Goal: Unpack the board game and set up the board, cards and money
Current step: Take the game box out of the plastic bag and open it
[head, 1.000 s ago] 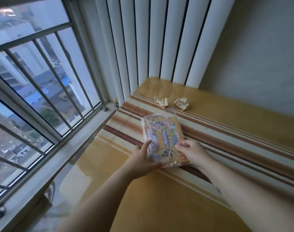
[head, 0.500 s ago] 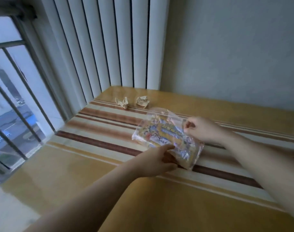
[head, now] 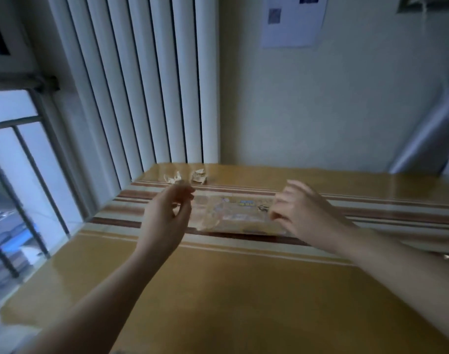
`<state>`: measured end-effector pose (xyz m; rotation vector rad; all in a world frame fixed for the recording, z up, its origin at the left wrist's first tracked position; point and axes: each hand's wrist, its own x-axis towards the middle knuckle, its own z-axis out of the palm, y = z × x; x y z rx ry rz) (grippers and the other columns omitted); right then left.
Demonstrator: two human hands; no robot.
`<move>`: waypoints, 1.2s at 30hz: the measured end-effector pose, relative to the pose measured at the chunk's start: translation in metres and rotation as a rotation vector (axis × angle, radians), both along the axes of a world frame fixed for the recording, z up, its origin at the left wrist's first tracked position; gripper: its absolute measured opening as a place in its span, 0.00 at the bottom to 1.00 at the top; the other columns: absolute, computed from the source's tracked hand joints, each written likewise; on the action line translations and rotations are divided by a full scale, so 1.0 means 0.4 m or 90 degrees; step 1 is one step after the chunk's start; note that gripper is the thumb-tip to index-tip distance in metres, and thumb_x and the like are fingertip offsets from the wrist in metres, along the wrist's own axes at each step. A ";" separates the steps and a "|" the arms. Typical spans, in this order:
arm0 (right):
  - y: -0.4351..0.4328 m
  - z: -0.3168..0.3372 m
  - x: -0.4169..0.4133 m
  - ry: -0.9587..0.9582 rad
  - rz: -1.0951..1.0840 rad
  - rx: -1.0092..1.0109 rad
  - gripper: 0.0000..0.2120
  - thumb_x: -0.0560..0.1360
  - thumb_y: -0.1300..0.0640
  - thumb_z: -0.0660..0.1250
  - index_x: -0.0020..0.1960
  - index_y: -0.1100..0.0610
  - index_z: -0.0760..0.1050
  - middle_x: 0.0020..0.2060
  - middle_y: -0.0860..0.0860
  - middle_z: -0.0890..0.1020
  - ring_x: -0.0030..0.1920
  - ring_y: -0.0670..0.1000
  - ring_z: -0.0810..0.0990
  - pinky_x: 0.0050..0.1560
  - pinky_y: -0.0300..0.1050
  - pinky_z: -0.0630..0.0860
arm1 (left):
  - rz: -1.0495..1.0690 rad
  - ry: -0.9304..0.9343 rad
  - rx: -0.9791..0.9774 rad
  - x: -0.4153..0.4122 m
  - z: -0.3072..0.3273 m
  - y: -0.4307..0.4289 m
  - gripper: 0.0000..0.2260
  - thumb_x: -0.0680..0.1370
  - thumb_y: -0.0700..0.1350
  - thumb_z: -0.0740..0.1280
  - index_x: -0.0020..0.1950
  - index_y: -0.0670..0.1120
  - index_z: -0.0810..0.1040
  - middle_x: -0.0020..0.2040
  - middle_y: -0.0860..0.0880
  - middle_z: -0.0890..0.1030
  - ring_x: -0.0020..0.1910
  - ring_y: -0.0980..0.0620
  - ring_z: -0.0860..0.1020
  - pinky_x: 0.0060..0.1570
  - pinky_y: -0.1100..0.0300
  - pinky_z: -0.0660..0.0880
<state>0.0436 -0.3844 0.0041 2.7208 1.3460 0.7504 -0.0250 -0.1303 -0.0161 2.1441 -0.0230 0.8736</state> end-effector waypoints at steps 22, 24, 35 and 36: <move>-0.196 -0.201 -0.176 0.179 -0.234 -0.068 0.06 0.71 0.52 0.72 0.47 0.45 0.83 0.66 0.53 0.75 0.70 0.53 0.67 0.73 0.51 0.50 | -0.165 0.327 0.576 -0.050 -0.118 -0.219 0.18 0.77 0.59 0.61 0.66 0.56 0.71 0.65 0.56 0.73 0.56 0.52 0.77 0.52 0.58 0.74; -0.201 -0.207 -0.176 0.247 -0.240 -0.020 0.12 0.79 0.47 0.61 0.60 0.43 0.77 0.76 0.49 0.58 0.76 0.48 0.50 0.73 0.44 0.39 | -0.121 0.275 0.498 -0.039 -0.121 -0.231 0.10 0.80 0.51 0.58 0.56 0.51 0.76 0.53 0.52 0.80 0.47 0.53 0.79 0.43 0.61 0.76; -0.083 -0.135 -0.118 0.736 -0.221 0.605 0.27 0.66 0.28 0.61 0.58 0.42 0.75 0.55 0.34 0.76 0.58 0.37 0.72 0.63 0.38 0.66 | -0.235 0.277 -0.004 0.006 -0.064 -0.286 0.08 0.78 0.43 0.64 0.41 0.44 0.79 0.34 0.50 0.83 0.31 0.58 0.81 0.37 0.64 0.78; -0.078 -0.139 -0.106 0.707 -0.242 0.616 0.36 0.61 0.23 0.62 0.60 0.45 0.77 0.59 0.39 0.77 0.62 0.41 0.72 0.66 0.44 0.66 | -0.285 0.298 0.000 0.003 -0.061 -0.294 0.08 0.78 0.43 0.64 0.42 0.44 0.80 0.35 0.50 0.84 0.33 0.57 0.81 0.40 0.61 0.79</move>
